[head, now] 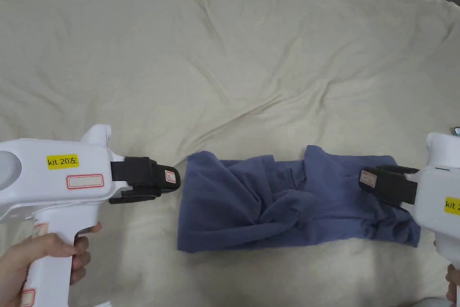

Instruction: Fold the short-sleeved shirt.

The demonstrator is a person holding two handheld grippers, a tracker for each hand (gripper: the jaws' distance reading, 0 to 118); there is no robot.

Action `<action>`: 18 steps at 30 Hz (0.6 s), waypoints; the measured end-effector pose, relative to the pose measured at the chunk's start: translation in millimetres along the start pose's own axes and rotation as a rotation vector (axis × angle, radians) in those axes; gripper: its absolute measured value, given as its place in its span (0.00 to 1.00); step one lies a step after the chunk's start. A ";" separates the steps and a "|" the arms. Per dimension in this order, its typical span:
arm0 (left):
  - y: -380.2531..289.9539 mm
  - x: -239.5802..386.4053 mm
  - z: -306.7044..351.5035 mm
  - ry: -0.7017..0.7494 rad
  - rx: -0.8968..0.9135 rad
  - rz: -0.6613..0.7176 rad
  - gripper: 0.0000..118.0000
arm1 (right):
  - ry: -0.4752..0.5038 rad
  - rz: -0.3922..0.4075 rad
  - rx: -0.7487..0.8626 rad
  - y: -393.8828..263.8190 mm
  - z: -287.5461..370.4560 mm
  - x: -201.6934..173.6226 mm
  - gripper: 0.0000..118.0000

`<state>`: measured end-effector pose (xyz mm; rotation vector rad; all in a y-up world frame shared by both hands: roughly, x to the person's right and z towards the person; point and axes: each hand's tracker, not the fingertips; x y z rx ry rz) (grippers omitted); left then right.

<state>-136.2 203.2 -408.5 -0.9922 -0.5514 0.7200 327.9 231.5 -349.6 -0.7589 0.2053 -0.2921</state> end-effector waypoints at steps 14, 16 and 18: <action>5.9 -34.9 -70.7 -0.202 -0.139 0.208 1.00 | -0.022 0.005 -0.039 -2.9 -10.7 -3.0 0.00; 6.0 -30.8 -78.8 -0.219 -0.167 0.193 1.00 | -0.040 0.023 -0.056 -3.2 -11.8 -3.1 0.00; 4.6 -27.5 -91.3 -0.254 -0.203 0.164 1.00 | -0.063 0.063 -0.056 -4.0 -10.5 -5.1 0.00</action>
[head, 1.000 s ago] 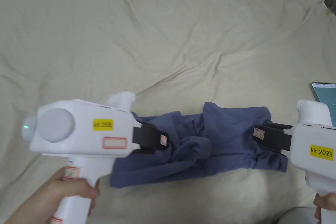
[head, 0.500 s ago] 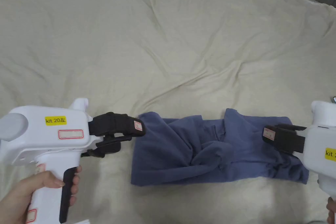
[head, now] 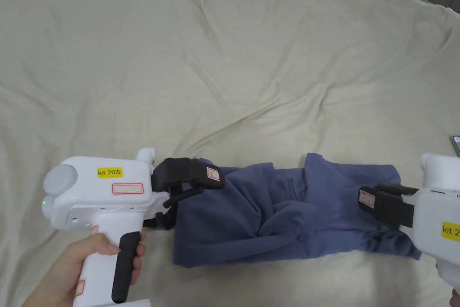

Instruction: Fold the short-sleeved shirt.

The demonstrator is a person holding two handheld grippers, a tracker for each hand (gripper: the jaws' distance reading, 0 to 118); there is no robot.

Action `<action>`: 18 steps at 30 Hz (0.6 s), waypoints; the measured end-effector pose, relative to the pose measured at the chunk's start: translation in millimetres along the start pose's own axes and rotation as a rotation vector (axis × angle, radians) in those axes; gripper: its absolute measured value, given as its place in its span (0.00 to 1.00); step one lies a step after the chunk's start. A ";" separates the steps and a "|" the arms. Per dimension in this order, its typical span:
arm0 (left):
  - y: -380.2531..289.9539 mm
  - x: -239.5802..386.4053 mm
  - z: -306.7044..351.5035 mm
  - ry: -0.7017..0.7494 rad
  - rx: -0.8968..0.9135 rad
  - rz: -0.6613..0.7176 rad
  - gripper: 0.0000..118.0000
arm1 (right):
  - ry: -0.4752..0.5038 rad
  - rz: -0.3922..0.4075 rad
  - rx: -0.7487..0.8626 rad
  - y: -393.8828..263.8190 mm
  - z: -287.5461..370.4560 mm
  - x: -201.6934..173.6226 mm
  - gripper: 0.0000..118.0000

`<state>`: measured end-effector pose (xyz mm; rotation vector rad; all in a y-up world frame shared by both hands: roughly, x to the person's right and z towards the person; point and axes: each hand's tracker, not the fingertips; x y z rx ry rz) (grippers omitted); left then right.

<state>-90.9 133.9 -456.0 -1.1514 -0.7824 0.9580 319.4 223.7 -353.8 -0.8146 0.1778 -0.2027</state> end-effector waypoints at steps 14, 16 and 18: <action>-2.6 -3.2 12.5 0.153 -0.003 -0.104 0.09 | -0.026 0.001 0.016 1.1 15.5 6.1 0.00; -2.9 2.9 17.9 0.170 0.009 -0.113 0.09 | -0.040 -0.007 0.015 0.8 15.2 6.1 0.00; -3.1 6.9 27.4 0.181 0.017 -0.131 0.09 | -0.035 -0.011 0.018 0.3 15.8 7.1 0.00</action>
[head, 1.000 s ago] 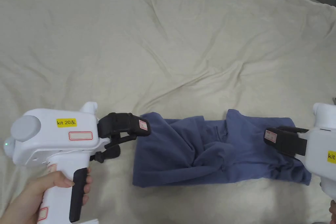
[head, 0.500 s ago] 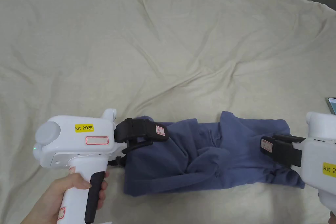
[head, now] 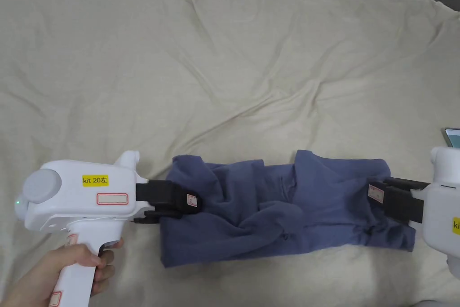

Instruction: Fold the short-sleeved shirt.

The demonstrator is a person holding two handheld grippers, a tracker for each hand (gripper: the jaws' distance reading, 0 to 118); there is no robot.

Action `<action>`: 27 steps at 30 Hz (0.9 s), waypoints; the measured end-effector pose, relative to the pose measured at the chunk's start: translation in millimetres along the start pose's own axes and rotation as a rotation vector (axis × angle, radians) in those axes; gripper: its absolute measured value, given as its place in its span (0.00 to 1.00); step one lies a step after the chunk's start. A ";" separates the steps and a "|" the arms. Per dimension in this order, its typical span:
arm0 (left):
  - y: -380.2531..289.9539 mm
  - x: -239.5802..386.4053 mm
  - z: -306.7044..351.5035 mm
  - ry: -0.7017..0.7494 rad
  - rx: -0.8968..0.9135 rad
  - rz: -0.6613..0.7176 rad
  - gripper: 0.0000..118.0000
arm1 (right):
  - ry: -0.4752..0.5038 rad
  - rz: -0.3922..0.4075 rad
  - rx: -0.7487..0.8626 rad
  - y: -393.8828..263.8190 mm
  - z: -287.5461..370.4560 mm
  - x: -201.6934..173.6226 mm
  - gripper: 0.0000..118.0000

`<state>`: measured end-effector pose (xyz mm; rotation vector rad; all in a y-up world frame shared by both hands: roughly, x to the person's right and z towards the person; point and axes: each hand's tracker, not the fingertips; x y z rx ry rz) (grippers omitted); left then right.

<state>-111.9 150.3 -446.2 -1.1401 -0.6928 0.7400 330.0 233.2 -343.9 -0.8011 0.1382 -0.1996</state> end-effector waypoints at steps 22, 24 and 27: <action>-12.7 76.5 130.3 0.446 0.187 -0.084 0.09 | 0.097 -0.035 0.005 -12.7 -7.8 5.9 0.00; -4.9 109.5 106.5 0.441 0.163 -0.117 0.09 | 0.105 -0.010 -0.007 -12.7 -7.5 8.9 0.00; 3.0 145.0 70.0 0.410 0.108 -0.173 0.09 | 0.103 0.016 -0.007 -12.3 -5.2 14.6 0.00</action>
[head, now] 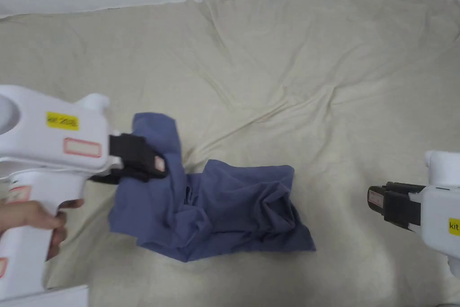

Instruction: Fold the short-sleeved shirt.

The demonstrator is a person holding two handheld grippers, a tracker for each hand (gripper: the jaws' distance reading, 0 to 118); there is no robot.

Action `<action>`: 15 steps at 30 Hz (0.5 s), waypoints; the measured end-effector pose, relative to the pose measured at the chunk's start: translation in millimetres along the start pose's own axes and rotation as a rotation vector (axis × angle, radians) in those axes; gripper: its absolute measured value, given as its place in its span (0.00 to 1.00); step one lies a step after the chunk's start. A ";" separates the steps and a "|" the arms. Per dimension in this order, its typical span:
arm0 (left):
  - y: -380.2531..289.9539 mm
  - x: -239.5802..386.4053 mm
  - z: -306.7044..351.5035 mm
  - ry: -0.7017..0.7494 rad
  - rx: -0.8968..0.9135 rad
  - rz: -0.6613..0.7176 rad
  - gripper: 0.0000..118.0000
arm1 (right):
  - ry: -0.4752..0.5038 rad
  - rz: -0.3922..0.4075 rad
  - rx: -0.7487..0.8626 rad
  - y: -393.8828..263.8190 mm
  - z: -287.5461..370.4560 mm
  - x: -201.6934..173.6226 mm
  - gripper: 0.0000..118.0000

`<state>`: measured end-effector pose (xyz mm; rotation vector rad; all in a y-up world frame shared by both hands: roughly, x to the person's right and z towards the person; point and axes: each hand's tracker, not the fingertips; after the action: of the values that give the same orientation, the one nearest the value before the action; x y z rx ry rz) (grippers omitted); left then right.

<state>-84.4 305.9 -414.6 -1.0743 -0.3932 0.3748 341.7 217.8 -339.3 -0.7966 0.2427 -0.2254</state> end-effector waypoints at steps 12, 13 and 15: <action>9.0 94.4 -141.5 -0.020 -0.208 -0.088 0.09 | -0.010 -0.075 0.034 -8.6 19.1 34.5 0.00; 8.3 97.8 -147.7 -0.015 -0.224 -0.090 0.10 | -0.016 -0.081 0.038 -9.0 20.3 35.8 0.00; 7.8 96.5 -148.2 -0.067 -0.260 -0.074 0.40 | -0.008 -0.087 0.042 -8.8 22.5 37.2 0.00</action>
<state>70.3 241.5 -471.8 -1.2986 -0.5505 0.2990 382.7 216.3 -322.5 -0.7672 0.1956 -0.3088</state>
